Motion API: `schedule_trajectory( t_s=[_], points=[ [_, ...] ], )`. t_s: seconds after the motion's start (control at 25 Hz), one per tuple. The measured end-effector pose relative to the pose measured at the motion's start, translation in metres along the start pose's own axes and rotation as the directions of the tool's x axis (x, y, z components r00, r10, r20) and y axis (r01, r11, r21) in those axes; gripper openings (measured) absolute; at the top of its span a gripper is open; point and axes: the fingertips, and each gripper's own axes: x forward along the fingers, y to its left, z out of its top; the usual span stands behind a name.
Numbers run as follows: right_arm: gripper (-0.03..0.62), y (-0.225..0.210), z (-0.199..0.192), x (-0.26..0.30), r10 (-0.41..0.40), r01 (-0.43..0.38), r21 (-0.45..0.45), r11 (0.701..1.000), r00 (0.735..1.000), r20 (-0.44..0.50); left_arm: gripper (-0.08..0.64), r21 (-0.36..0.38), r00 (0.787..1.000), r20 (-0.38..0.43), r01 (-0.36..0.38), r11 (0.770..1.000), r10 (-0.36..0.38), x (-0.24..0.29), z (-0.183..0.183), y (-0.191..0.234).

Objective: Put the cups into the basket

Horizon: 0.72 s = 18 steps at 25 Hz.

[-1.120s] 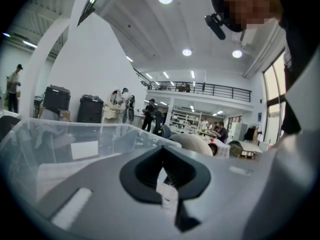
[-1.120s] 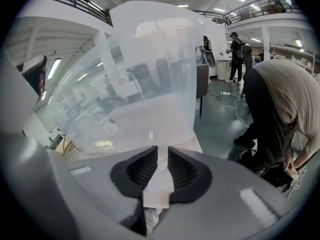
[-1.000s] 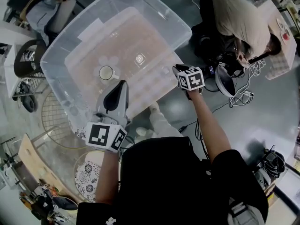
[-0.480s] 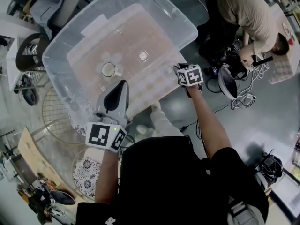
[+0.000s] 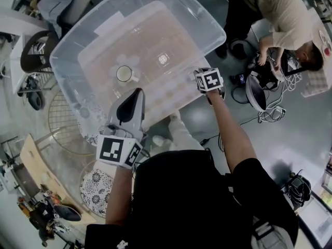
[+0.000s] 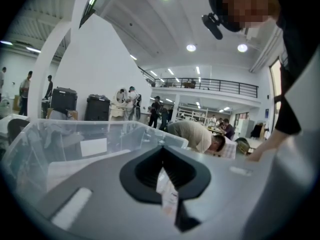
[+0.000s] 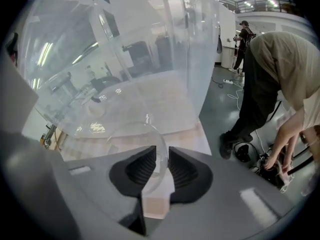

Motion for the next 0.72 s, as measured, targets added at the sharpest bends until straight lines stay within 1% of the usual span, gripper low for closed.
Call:
schedule_trajectory(
  t_s=[0.08,0.12,0.32,0.56,0.72],
  points=[
    [0.075,-0.001,0.000,0.002,-0.007,0.007,-0.014,1.000,1.000,-0.009,0.008,-0.005,1.000,0.000,-0.008,1.000,0.008,-0.002,-0.001,0.003],
    [0.061,0.000,-0.001,0.003,-0.010,0.010,-0.020,1.000,1.000,-0.013,0.008,-0.007,1.000,-0.001,-0.013,1.000,0.013,-0.003,-0.002,0.004],
    [0.052,-0.001,-0.001,0.002,-0.046,0.044,-0.070,0.997,0.999,-0.015,0.008,-0.010,1.000,0.000,-0.019,1.000,0.019,-0.004,-0.003,0.005],
    [0.041,0.001,-0.005,-0.008,-0.044,0.045,-0.076,0.996,0.999,0.017,0.008,-0.014,1.000,0.001,-0.017,1.000,0.017,-0.004,-0.002,0.008],
    [0.028,0.006,-0.010,-0.021,-0.024,0.029,-0.071,0.997,0.997,0.069,0.008,-0.020,1.000,0.006,-0.011,1.000,0.011,-0.003,-0.003,0.007]
  ],
)
